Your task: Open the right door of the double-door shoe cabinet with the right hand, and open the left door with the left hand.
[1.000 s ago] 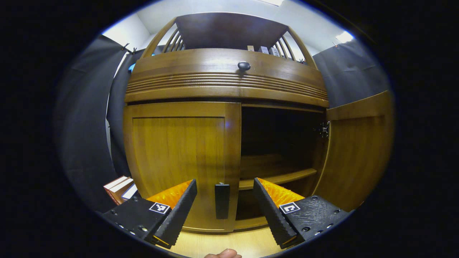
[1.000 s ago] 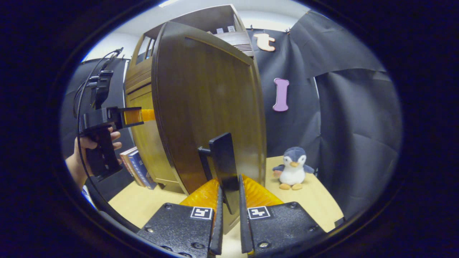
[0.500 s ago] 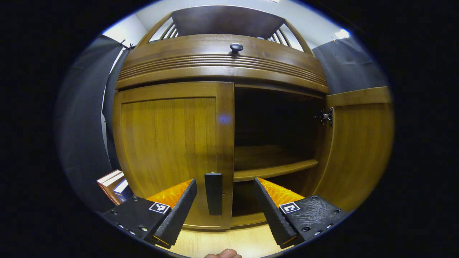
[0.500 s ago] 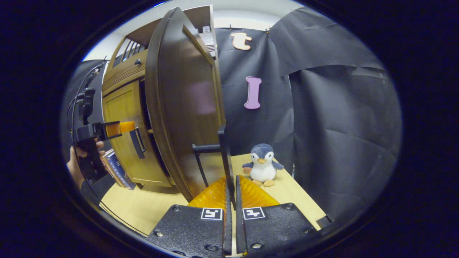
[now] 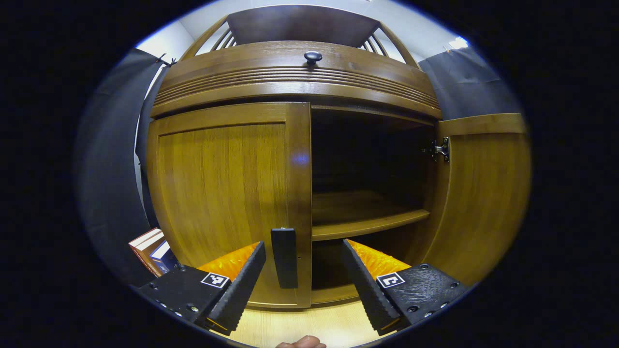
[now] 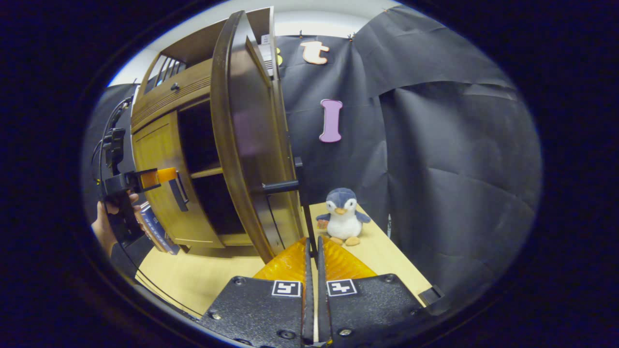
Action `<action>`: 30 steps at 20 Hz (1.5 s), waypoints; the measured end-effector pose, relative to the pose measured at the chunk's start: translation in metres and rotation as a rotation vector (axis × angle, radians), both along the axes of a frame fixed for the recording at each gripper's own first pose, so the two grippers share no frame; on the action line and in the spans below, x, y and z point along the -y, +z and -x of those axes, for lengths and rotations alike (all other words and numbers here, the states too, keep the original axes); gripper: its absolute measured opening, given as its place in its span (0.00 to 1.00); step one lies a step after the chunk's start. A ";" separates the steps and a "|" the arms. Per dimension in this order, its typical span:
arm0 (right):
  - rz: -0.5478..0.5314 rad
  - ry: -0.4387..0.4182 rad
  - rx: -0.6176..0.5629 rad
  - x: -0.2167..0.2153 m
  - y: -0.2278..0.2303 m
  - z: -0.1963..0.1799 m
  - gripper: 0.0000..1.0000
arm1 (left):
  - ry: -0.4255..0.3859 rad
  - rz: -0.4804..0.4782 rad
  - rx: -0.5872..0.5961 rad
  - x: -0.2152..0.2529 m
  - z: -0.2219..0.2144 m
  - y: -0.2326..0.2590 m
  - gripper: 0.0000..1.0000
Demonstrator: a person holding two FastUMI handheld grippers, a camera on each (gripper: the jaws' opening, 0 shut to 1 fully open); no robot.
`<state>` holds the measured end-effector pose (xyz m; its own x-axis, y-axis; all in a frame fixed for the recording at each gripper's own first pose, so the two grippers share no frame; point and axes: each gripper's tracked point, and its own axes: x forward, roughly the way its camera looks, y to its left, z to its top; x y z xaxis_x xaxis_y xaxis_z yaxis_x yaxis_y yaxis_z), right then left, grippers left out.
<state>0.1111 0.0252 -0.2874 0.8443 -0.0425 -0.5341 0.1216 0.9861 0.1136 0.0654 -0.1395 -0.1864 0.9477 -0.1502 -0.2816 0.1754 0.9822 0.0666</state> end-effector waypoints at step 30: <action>-0.009 -0.067 0.082 0.011 0.053 0.035 0.00 | 0.011 -0.045 -0.067 -0.013 -0.028 -0.054 0.94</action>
